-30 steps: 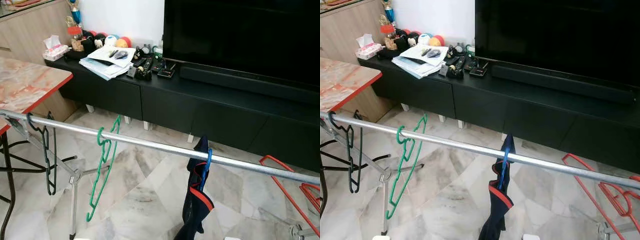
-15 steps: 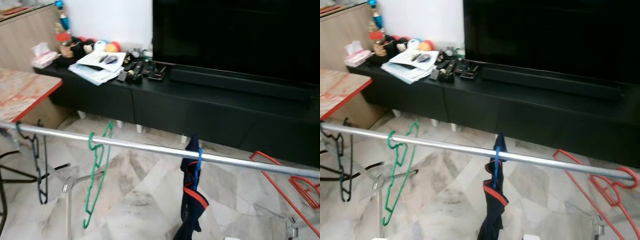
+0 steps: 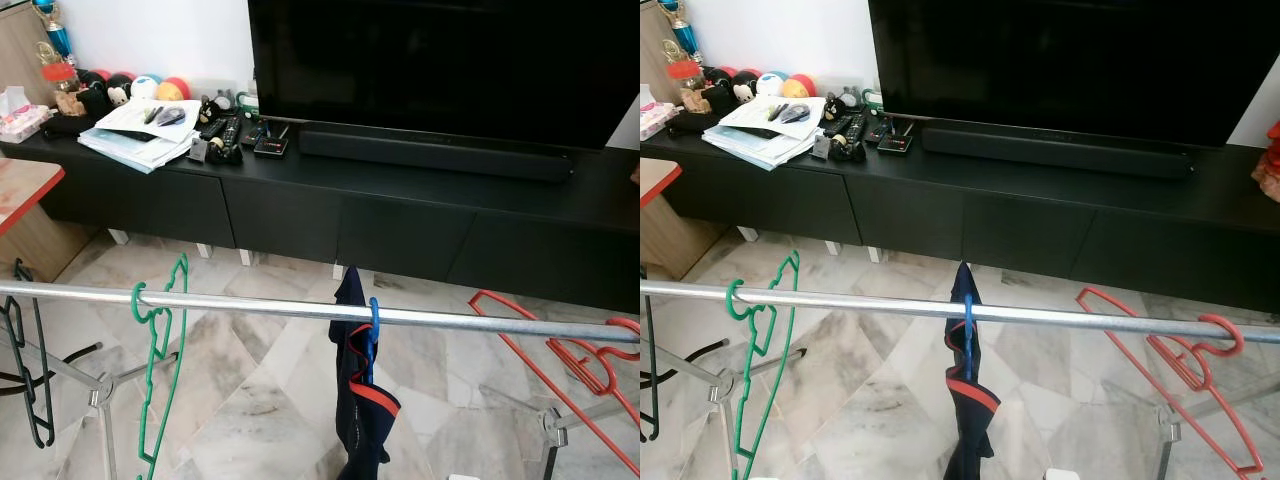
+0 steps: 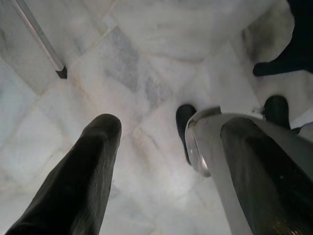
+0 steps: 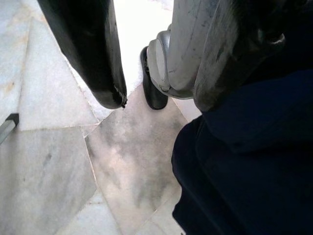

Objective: Hang hanger

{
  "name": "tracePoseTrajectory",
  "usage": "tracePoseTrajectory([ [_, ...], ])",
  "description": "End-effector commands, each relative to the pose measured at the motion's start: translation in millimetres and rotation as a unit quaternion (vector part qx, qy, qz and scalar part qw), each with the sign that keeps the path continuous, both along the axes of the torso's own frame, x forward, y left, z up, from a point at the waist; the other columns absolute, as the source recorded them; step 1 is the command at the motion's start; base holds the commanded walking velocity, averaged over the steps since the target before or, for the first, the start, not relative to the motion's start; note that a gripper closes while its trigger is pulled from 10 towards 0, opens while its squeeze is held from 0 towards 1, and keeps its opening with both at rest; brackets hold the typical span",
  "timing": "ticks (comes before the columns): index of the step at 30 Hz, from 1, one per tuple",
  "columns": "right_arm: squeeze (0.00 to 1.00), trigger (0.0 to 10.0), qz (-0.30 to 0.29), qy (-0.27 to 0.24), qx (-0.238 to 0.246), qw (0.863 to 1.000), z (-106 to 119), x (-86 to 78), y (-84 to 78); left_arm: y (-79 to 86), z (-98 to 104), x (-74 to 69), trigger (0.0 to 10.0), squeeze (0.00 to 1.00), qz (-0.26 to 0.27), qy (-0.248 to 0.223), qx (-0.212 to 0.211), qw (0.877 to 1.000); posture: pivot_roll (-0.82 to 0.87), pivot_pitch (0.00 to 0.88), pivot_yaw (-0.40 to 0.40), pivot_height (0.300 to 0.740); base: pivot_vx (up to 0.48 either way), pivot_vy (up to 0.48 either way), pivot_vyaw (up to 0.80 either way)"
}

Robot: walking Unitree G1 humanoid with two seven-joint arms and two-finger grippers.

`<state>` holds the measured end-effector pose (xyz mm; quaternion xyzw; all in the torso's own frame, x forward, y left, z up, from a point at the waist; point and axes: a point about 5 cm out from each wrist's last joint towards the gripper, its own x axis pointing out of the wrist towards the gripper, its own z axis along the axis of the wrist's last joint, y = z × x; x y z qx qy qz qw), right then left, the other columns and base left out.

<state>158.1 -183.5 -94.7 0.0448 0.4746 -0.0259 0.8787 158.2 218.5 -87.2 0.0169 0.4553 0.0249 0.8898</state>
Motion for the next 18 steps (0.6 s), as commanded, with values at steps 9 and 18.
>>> tracePoseTrajectory([
  [9,0.0,10.0,-0.003,0.002,-0.002,1.0,-0.9,-1.9,1.3,-1.5,-5.6,-12.7,10.0,0.0,-0.007,0.022,-0.004,1.0,-0.03,0.091,0.025,0.721,0.0,0.0,0.0],
  [18,0.0,10.0,-0.01,0.003,0.004,1.0,-1.0,-1.7,1.6,0.0,-6.6,-15.7,10.0,0.0,-0.006,0.027,-0.003,1.0,-0.03,0.092,0.025,0.721,0.0,0.0,-0.21],
])
